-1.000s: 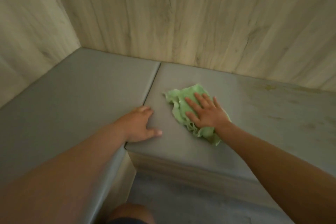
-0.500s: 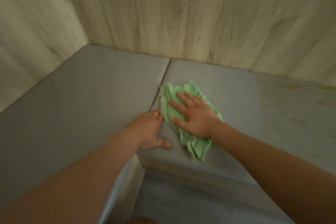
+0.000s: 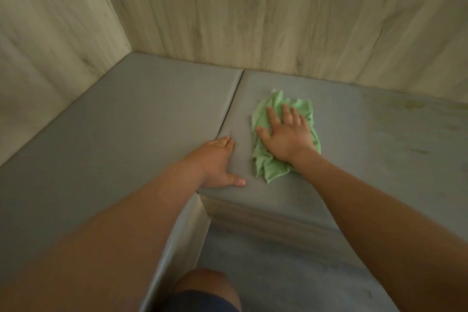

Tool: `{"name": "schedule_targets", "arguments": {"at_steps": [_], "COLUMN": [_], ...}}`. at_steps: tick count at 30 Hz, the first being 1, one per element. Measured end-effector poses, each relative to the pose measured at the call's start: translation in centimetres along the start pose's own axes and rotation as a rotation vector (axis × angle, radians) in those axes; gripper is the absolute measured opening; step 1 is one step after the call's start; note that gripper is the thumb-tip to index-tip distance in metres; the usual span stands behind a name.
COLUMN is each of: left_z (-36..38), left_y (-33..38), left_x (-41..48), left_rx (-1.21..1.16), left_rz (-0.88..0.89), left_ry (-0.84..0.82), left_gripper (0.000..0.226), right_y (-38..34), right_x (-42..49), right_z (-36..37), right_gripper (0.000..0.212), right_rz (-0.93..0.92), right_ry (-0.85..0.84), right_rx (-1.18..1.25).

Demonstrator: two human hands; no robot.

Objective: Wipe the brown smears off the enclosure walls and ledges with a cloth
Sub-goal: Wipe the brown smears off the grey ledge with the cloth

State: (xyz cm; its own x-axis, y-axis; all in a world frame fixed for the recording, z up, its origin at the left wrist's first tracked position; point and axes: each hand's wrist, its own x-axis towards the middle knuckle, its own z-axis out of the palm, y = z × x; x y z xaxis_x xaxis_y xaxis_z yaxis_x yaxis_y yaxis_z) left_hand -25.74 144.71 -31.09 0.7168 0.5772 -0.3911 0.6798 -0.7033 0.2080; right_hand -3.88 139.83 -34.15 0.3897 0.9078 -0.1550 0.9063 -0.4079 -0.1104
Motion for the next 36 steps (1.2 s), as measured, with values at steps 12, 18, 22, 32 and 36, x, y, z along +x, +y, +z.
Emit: {"name": "schedule_targets", "arguments": {"at_steps": [12,18,22,32,36], "left_z": [-0.7,1.1,0.6,1.1,0.9], "left_y": [9.9,17.0,17.8,18.8,18.6], "left_x": [4.0,7.2,10.2,14.8,15.3], "left_rx": [-0.002,-0.038,-0.032,0.037,0.046], "left_rz": [0.027,0.049,-0.023,-0.095,-0.093], "left_ry": [0.22,0.201,0.296,0.096,0.023], "left_gripper": [0.067,0.057,0.052,0.066,0.066], "right_y": [14.3,19.4,14.4,22.3,19.4], "right_x": [-12.5,-14.0,-15.5,-7.4,-2.3], "right_z": [1.0,0.3,1.8,-0.8,-1.1], "right_gripper": [0.069,0.08,0.08,0.08,0.077], "right_rz": [-0.212,0.527,0.222,0.461,0.439], "right_ry": [0.066,0.124,0.116,0.14,0.124], "right_rx": [-0.101,0.031,0.01,0.093,0.119]}}
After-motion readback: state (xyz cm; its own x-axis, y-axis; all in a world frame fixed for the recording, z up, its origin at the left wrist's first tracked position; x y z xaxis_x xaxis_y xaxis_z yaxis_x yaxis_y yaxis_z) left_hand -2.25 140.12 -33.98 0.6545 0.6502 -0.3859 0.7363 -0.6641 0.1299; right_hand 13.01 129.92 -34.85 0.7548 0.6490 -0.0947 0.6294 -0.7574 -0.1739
